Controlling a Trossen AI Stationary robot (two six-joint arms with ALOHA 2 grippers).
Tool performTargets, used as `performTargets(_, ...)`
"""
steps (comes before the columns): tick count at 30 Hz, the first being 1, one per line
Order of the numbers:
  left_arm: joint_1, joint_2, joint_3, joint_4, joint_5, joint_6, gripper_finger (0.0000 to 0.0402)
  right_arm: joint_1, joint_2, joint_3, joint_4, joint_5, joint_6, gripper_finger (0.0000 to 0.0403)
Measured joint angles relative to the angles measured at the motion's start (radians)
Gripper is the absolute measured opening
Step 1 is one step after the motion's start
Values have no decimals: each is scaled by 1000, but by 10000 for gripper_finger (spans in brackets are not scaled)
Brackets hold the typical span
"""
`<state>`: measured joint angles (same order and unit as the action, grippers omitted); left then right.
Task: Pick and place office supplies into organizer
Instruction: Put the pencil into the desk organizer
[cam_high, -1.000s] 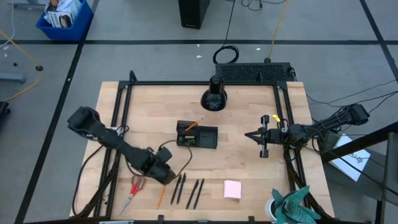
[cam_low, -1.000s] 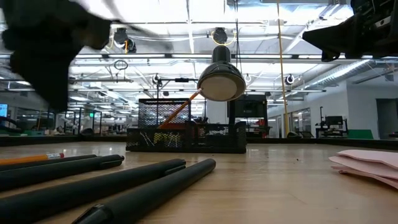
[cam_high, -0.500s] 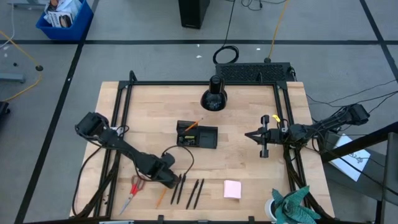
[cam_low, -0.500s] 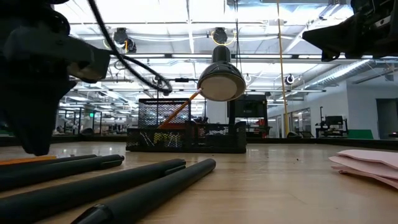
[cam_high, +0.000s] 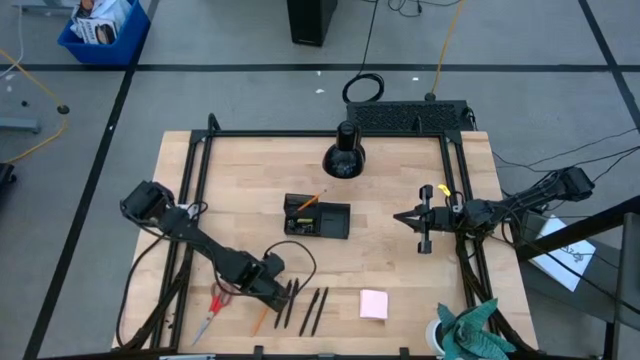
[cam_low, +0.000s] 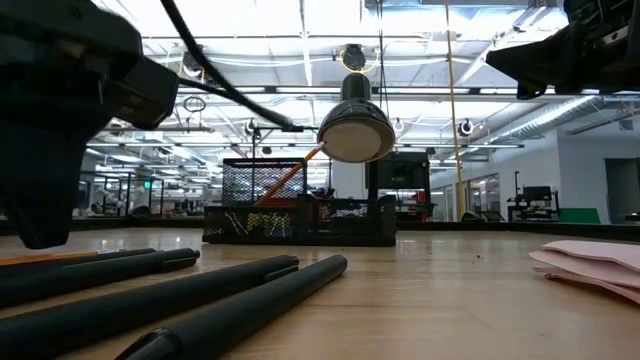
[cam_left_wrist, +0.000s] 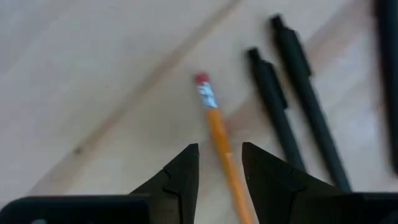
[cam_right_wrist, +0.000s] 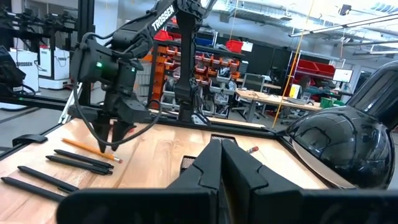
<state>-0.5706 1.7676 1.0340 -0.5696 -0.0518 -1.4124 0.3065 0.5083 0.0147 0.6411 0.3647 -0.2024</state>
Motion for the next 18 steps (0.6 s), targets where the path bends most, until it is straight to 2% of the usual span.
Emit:
performTargets(12,-21,0,0,-9,-85,-3,127,0,0,0,0,0,7,4)
performTargets(18,-4,47,4,2,-71,17,127,0,0,0,1,0,7,4)
